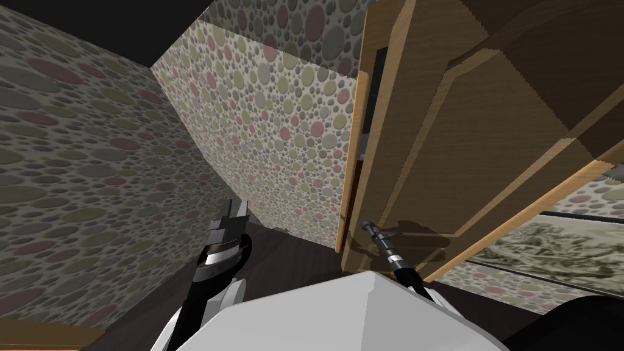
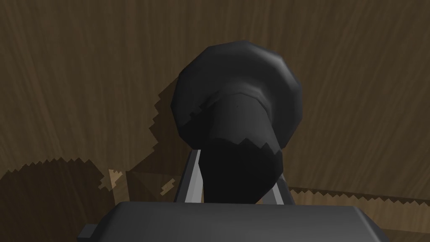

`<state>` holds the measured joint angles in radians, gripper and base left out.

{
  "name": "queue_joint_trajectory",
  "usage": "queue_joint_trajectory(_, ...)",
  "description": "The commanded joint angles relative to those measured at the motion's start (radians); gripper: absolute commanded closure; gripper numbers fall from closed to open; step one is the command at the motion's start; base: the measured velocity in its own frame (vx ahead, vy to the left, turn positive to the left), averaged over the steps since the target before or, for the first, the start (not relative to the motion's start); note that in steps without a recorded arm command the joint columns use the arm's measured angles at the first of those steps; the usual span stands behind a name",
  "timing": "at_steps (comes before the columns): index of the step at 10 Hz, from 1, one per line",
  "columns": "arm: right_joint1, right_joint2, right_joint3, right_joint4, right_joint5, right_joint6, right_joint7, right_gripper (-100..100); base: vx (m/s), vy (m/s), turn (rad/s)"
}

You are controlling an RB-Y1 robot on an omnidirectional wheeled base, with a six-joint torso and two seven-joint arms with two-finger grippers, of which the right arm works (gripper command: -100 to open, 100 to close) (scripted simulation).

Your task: Pull the door open

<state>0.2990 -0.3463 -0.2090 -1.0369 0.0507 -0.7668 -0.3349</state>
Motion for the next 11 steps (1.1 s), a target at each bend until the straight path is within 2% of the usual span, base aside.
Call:
queue_joint_trajectory(1, 0.000, 0.000, 0.000, 0.000, 0.000, 0.000, 0.000, 100, -0.103, -0.025, 0.038)
queue_joint_trajectory(2, 0.016, -0.009, 0.008, 0.005, 0.005, -0.023, -0.016, 100, -0.128, -0.030, 0.152)
queue_joint_trajectory(5, 0.043, -0.030, 0.015, 0.012, 0.013, -0.066, -0.040, 100, -0.229, -0.048, 0.152)
queue_joint_trajectory(6, 0.057, -0.041, 0.020, 0.015, 0.017, -0.090, -0.053, 100, -0.242, -0.055, 0.178)
queue_joint_trajectory(7, 0.062, -0.045, 0.021, 0.017, 0.019, -0.098, -0.057, 100, -0.193, -0.040, 0.130)
queue_joint_trajectory(10, 0.091, -0.068, 0.029, 0.024, 0.027, -0.144, -0.084, 100, -0.199, -0.047, 0.131)
queue_joint_trajectory(11, 0.088, -0.058, 0.034, 0.017, 0.027, -0.131, -0.079, 100, -0.105, -0.010, 0.034)
